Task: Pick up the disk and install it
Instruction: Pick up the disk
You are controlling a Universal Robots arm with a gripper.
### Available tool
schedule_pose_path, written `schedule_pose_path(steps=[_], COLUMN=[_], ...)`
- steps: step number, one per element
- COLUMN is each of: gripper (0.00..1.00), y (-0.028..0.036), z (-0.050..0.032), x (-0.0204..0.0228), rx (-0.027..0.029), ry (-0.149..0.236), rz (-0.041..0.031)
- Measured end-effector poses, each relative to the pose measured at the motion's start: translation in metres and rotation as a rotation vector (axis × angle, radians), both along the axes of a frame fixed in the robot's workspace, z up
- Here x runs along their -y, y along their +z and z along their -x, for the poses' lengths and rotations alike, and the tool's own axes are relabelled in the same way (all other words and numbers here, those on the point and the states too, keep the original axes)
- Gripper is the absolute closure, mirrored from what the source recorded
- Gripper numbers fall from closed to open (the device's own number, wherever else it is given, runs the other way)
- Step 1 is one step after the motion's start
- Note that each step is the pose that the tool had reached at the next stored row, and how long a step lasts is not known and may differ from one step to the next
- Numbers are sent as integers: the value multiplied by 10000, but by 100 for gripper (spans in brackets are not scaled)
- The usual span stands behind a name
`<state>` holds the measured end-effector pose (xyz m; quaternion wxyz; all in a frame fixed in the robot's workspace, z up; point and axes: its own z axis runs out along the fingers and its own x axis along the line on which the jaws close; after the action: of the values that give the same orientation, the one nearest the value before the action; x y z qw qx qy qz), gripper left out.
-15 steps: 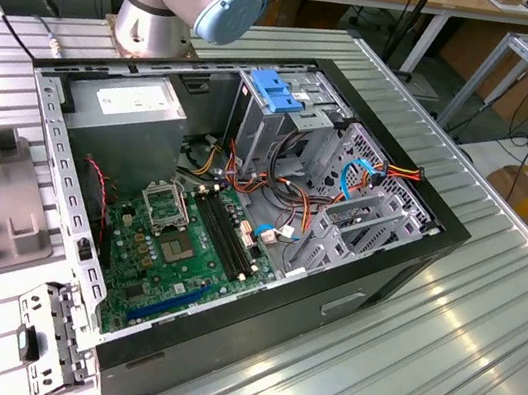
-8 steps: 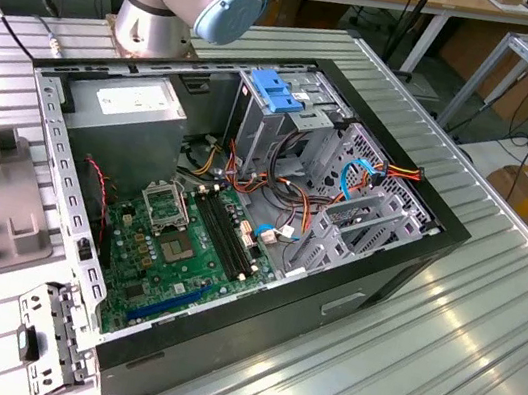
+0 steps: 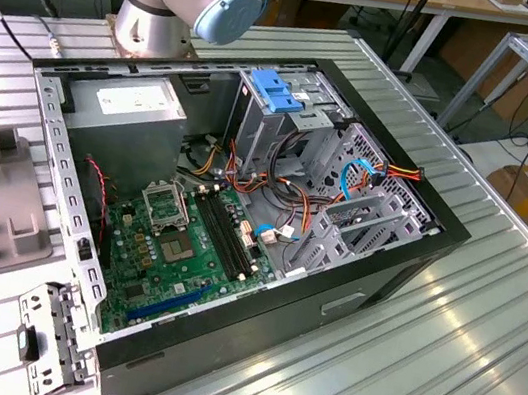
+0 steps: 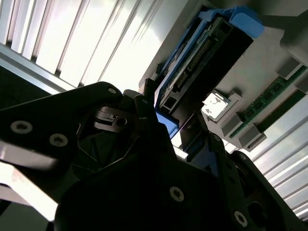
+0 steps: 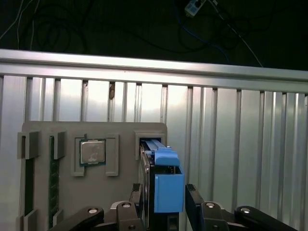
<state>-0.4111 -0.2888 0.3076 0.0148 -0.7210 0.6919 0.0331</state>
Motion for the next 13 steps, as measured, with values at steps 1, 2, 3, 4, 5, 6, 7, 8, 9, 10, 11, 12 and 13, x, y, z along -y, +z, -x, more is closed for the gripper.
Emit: schedule_pose_path(steps=[1,2,3,4,5,6,7,8,9,10,11,12,13], gripper=[52,52,52,52,52,52,52,52,52,52,52,52,52], y=[-9,-20,-28,-35,-46,-54,-68,-87,-105,-113,-121,-130,-139], z=[1,5,15,23,31,32,32,33,35,37,37,37,37], x=[0,0,-1,-1,0,0,0,0,0,0,0,0,0], rx=[-1,-2,-3,-3,0,1,-1,-1,0,-1,-1,-1,-1], ry=[0,-1,-2,-1,0,1,1,0,0,0,0,0,0], rz=[1,1,1,1,0,0,0,1,0,0,0,0,0])
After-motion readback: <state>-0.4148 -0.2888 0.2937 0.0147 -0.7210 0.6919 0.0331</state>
